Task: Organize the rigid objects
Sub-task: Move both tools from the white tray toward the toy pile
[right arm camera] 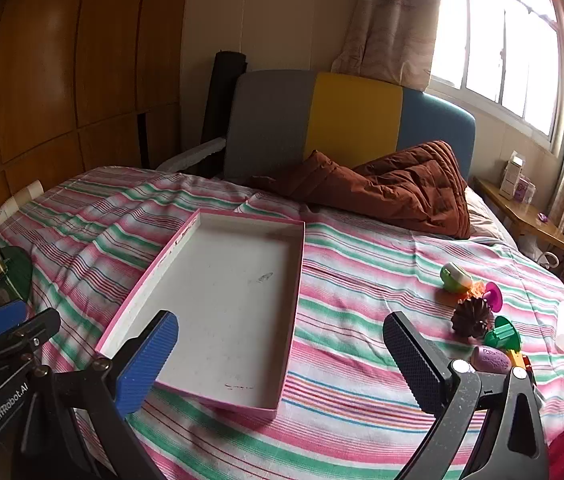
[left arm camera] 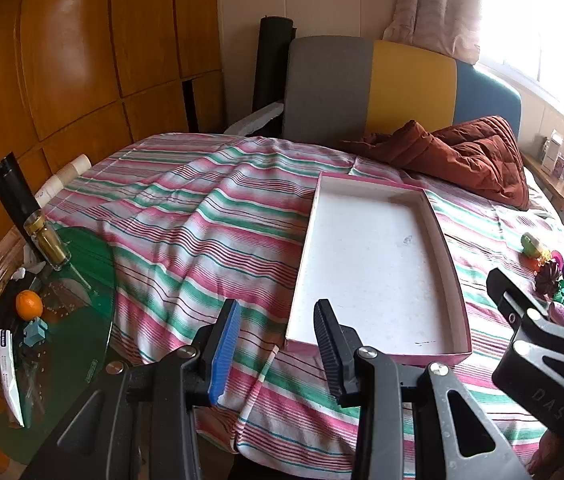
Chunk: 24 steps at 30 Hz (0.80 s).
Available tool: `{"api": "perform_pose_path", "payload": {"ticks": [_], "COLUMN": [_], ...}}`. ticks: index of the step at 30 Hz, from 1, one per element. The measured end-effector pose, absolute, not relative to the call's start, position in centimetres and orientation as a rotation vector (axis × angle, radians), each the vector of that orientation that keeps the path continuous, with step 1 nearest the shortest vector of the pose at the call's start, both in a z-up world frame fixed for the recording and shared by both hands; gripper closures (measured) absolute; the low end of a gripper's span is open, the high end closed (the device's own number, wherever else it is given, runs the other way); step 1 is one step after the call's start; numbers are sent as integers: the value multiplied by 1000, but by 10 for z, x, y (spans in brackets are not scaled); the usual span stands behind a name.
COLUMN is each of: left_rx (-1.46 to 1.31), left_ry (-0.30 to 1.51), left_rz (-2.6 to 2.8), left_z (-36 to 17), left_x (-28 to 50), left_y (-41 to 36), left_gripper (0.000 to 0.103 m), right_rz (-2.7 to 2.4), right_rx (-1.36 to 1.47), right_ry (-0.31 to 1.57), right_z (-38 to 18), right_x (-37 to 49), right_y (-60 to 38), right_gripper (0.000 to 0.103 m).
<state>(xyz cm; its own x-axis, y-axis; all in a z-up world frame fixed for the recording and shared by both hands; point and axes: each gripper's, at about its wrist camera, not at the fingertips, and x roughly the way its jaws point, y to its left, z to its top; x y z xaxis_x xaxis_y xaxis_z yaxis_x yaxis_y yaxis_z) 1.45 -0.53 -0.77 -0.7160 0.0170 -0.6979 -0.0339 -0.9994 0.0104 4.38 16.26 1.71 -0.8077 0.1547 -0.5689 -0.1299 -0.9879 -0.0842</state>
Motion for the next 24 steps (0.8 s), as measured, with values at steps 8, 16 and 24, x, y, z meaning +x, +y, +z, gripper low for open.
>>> {"api": "perform_pose_path", "payload": {"ticks": [8,16,24], "left_rx": [-1164,-1144,-1158], "left_ry": [57,82,104], "left_rz": [2862,2820,2730], "left_z": [-8,-6,-7], "left_x": [14,12,6], "left_y": [1,15,41], "left_gripper": [65,65,65], "right_rz": [2855,2806,2706], "right_rx": [-896,-912,-898], "right_ry": [-15,46,148], "right_z": [19,16,19], "right_x": [44,46,55], "right_y": [178,215,287], "right_gripper": [0,0,0]}}
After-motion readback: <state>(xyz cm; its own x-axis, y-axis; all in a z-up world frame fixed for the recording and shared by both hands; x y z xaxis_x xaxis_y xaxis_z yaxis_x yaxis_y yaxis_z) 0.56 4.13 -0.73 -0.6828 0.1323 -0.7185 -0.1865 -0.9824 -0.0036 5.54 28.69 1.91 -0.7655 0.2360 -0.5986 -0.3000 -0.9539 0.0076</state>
